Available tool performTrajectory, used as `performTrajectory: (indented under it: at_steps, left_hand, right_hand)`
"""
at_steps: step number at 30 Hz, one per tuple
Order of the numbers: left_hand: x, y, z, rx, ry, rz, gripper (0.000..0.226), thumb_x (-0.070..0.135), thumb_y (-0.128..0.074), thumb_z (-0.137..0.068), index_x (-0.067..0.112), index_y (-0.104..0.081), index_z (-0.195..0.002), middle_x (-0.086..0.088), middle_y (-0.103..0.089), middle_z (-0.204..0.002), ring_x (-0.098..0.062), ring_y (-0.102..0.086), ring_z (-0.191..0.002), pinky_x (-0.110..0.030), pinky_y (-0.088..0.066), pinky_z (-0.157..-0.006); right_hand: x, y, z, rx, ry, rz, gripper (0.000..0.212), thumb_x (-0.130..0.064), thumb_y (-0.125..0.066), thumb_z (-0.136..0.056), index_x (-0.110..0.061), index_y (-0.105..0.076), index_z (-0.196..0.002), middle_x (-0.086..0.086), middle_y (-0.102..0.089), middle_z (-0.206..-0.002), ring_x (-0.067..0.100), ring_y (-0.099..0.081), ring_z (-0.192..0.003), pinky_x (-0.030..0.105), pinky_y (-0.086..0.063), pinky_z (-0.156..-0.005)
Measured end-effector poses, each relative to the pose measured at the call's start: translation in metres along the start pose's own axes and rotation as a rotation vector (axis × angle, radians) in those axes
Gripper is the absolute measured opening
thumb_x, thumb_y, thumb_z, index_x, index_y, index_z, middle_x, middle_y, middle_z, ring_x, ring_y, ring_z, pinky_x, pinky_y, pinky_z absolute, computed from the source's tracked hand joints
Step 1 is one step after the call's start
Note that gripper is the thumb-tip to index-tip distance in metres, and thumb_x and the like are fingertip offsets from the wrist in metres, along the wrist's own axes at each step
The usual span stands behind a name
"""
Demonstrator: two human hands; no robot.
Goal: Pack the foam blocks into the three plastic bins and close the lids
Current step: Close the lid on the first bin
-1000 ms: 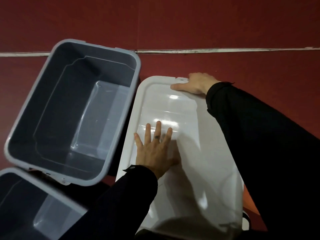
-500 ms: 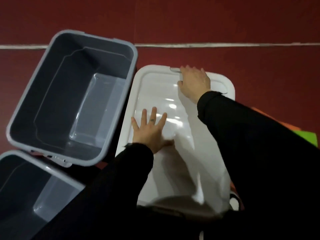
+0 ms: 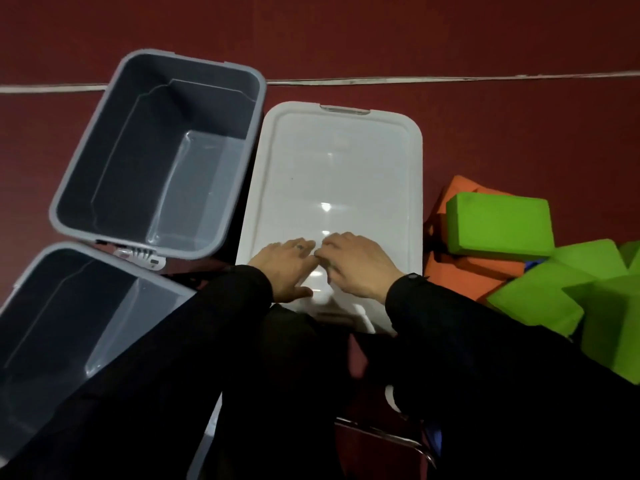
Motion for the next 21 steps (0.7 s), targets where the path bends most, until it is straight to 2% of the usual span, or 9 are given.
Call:
performTrajectory:
  at_steps: [3,5,8,11,13,15,17,19,21]
  left_hand:
    - [0.002,-0.02,0.02,-0.091,0.059,0.042,0.077,0.065,-0.064,-0.084,0.031,-0.035,-0.146,-0.008,-0.014,-0.167,-0.029,-0.016,-0.153,-0.053,-0.037,-0.113]
    - [0.011,-0.03,0.032,-0.091,0.036,0.038,0.062,0.052,-0.066,-0.089,0.031,-0.038,-0.14,-0.01,-0.012,-0.166,-0.029,-0.013,-0.153,-0.055,-0.039,-0.11]
    - [0.024,-0.04,0.047,-0.075,0.035,0.058,0.044,0.043,-0.053,-0.099,0.027,-0.039,-0.137,-0.01,-0.012,-0.166,-0.03,-0.011,-0.152,-0.059,-0.034,-0.112]
    - [0.032,-0.043,0.052,-0.035,0.081,0.089,0.035,0.04,-0.038,-0.1,0.024,-0.039,-0.131,-0.011,-0.014,-0.165,-0.031,-0.01,-0.153,-0.062,-0.027,-0.115]
    - [0.035,-0.049,0.051,-0.03,0.099,0.09,0.05,0.053,-0.028,-0.095,0.023,-0.035,-0.133,-0.013,-0.013,-0.165,-0.034,-0.007,-0.154,-0.065,-0.023,-0.115]
    - [0.037,-0.058,0.051,-0.038,0.096,0.01,0.065,0.065,-0.029,-0.094,0.021,-0.025,-0.143,-0.015,-0.006,-0.166,-0.035,-0.002,-0.154,-0.066,-0.02,-0.116]
    - [0.035,-0.068,0.049,-0.061,0.097,-0.097,0.078,0.072,-0.032,-0.095,0.02,-0.012,-0.15,-0.014,0.002,-0.167,-0.035,0.003,-0.154,-0.066,-0.016,-0.118]
    - [0.033,-0.072,0.047,-0.078,0.11,-0.128,0.079,0.07,-0.03,-0.095,0.021,-0.006,-0.152,-0.013,0.005,-0.167,-0.035,0.005,-0.154,-0.066,-0.015,-0.118]
    - [0.035,-0.07,0.046,-0.049,0.115,-0.107,0.07,0.063,-0.031,-0.097,0.022,-0.01,-0.15,-0.013,-0.001,-0.167,-0.035,0.001,-0.154,-0.066,-0.018,-0.116]
  right_hand:
    - [-0.011,-0.021,0.029,-0.077,0.01,0.086,0.033,-0.03,-0.049,-0.089,-0.027,-0.053,-0.122,0.001,-0.057,-0.121,0.026,-0.055,-0.1,0.04,-0.049,-0.077]
    - [-0.015,-0.035,0.047,-0.129,-0.014,0.102,0.036,-0.041,-0.054,-0.091,-0.026,-0.053,-0.124,0.004,-0.052,-0.136,0.028,-0.052,-0.117,0.043,-0.049,-0.089]
    - [-0.025,-0.056,0.069,-0.144,-0.052,0.101,0.051,-0.058,-0.058,-0.093,-0.026,-0.053,-0.132,0.008,-0.042,-0.152,0.03,-0.043,-0.135,0.043,-0.044,-0.102]
    - [-0.032,-0.069,0.077,-0.134,-0.098,0.122,0.052,-0.048,-0.062,-0.092,-0.022,-0.048,-0.135,0.013,-0.037,-0.156,0.034,-0.04,-0.139,0.044,-0.041,-0.106]
    - [-0.033,-0.075,0.082,-0.148,-0.127,0.099,0.061,-0.044,-0.062,-0.09,-0.021,-0.042,-0.143,0.018,-0.029,-0.161,0.038,-0.03,-0.146,0.048,-0.034,-0.114]
    - [-0.032,-0.083,0.088,-0.158,-0.123,0.103,0.07,-0.049,-0.051,-0.091,-0.021,-0.031,-0.152,0.021,-0.019,-0.165,0.039,-0.018,-0.153,0.055,-0.022,-0.122]
    - [-0.031,-0.09,0.092,-0.154,-0.106,0.133,0.074,-0.053,-0.035,-0.093,-0.02,-0.024,-0.158,0.022,-0.014,-0.167,0.039,-0.011,-0.155,0.058,-0.016,-0.123]
    - [-0.031,-0.095,0.091,-0.146,-0.11,0.133,0.076,-0.057,-0.02,-0.093,-0.018,-0.024,-0.159,0.022,-0.014,-0.167,0.04,-0.011,-0.155,0.06,-0.015,-0.123]
    - [-0.033,-0.096,0.087,-0.147,-0.139,0.129,0.081,-0.057,-0.006,-0.092,-0.015,-0.03,-0.157,0.025,-0.019,-0.165,0.043,-0.015,-0.154,0.063,-0.017,-0.121]
Point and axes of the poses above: each hand's wrist, its own z-axis away from the middle knuckle, its own y-axis out of the back of the hand, x = y × z, the point moved 7 cm from there along -z, towards the middle knuckle
